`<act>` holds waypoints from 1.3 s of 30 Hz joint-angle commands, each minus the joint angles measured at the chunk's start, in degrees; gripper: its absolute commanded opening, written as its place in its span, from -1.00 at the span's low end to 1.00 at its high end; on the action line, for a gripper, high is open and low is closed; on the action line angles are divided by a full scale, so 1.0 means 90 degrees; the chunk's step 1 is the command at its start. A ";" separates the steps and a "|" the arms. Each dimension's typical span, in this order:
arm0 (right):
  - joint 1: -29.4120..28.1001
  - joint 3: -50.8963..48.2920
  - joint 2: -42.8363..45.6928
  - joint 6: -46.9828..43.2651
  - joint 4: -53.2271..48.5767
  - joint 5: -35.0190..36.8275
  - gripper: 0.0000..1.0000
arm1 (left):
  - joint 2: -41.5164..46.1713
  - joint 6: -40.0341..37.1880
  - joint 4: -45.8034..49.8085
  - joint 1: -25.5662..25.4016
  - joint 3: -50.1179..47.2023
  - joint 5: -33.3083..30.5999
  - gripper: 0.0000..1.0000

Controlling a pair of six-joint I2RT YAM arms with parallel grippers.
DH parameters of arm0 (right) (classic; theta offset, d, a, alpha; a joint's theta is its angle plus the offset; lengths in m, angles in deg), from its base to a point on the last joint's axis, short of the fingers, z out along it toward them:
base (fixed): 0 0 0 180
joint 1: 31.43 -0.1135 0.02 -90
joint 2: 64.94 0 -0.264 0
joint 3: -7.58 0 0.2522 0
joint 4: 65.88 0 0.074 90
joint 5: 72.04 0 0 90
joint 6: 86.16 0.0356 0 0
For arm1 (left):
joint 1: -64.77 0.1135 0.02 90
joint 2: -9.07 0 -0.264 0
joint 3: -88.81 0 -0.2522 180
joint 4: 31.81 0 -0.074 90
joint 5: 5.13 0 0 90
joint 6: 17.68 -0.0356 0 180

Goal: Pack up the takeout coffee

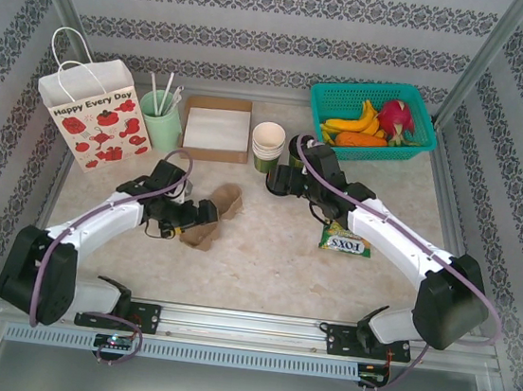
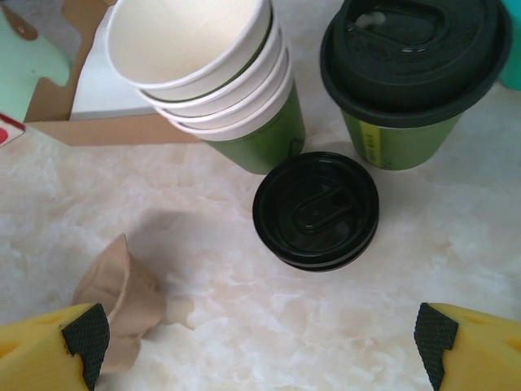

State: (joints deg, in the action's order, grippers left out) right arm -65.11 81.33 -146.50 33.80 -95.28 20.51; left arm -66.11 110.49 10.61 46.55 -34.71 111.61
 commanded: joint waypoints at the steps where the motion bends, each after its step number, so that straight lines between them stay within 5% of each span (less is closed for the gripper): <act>1: -0.0104 -0.0060 0.0161 -0.0328 0.0038 -0.0395 0.95 | -0.0405 0.0090 -0.0584 -0.0362 0.0531 0.0317 0.99; 9: -0.0193 -0.0115 0.0254 -0.0911 -0.0042 -0.0996 0.95 | -0.1220 -0.0382 -0.0372 -0.1059 0.1603 0.0248 0.99; 15: -0.0448 -0.0009 -0.0189 -0.1777 -0.0063 -0.1898 0.67 | -0.0323 -0.0455 0.0380 -0.0715 0.1724 -0.1330 0.99; 20: -0.1006 0.0729 -0.1118 -0.2452 -0.0565 -0.2102 0.45 | 0.0265 0.0011 0.1764 0.0718 0.2130 -0.2686 0.99; 26: -0.1509 0.1799 -0.2258 -0.2774 -0.1133 -0.1682 0.45 | 0.0392 -0.0476 0.2314 0.1914 0.3474 -0.4038 0.99; 35: -0.1581 0.2300 -0.2733 -0.2576 -0.1252 -0.1578 0.50 | -0.0780 -0.1051 0.3139 0.3837 0.6400 -0.4117 0.99; 39: -0.1581 0.2285 -0.2722 -0.2519 -0.1176 -0.1513 0.51 | -0.0827 -0.1049 0.2987 0.4878 0.6697 -0.3745 0.99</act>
State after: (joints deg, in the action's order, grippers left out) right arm -79.20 100.39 -170.47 11.13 -105.14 5.45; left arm -73.26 102.95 33.04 85.02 23.50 77.14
